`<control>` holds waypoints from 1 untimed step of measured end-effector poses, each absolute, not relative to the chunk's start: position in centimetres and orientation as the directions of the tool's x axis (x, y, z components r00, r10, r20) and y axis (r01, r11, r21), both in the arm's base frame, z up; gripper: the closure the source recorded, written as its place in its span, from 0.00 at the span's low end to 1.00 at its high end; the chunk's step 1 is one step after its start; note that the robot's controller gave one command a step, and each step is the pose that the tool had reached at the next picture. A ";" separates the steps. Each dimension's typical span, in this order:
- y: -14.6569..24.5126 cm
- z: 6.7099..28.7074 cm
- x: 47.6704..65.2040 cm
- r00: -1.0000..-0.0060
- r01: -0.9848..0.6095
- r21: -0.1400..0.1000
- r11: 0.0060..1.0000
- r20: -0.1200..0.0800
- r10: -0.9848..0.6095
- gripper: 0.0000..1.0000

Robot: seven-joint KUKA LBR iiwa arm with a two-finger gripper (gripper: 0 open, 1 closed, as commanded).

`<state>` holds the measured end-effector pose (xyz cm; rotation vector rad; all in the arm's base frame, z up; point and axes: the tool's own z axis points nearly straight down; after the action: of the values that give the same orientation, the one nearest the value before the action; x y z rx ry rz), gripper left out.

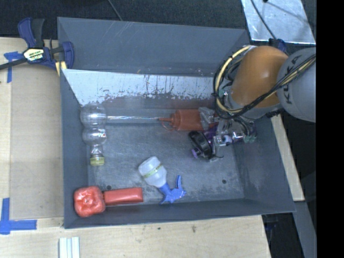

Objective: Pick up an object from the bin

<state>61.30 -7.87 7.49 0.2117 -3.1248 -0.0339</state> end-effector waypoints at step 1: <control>-8.3 7.5 62.0 -0.985 -0.168 0.031 0.985 0.028 -0.169 1.00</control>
Offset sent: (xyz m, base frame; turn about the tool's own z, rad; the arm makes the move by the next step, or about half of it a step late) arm 0.0044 -0.0382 -0.0020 -0.0602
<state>62.00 -8.27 7.46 0.2627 -3.0994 -0.0450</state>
